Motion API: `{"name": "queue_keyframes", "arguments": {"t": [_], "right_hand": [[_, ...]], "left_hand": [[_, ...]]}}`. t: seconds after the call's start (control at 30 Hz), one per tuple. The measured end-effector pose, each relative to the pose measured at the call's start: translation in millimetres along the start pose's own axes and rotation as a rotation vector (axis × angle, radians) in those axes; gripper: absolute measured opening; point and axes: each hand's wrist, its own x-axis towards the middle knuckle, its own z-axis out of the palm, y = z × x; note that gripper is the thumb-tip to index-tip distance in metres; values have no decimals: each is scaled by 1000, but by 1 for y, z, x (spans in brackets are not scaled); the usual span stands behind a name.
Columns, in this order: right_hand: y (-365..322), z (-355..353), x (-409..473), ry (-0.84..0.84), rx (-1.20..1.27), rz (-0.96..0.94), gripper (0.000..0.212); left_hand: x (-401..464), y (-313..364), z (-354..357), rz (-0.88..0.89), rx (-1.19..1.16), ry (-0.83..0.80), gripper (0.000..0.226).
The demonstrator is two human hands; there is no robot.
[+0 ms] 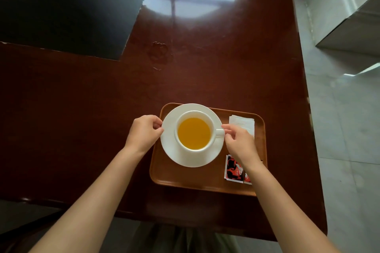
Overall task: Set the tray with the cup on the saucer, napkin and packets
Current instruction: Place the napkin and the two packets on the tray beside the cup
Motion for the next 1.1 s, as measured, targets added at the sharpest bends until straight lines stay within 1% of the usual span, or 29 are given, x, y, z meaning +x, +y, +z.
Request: {"name": "queue_keyframes", "arguments": {"t": [0.1,0.27,0.73,1.1], "right_hand": [[-1,6,-4,28,-58,-38,29],[-3,8,-9,22,-84,-30,33],[0,7,-30,-24,-80,-78,25],[5,7,-35,-15,-40,-87,26]], "left_hand": [[-2,0,2,24,5,9,8],[-6,-1,4,41,-5,24,10],[-20,-8,2,68,1,22,11],[-22,-7,1,65,4,34,10]]}}
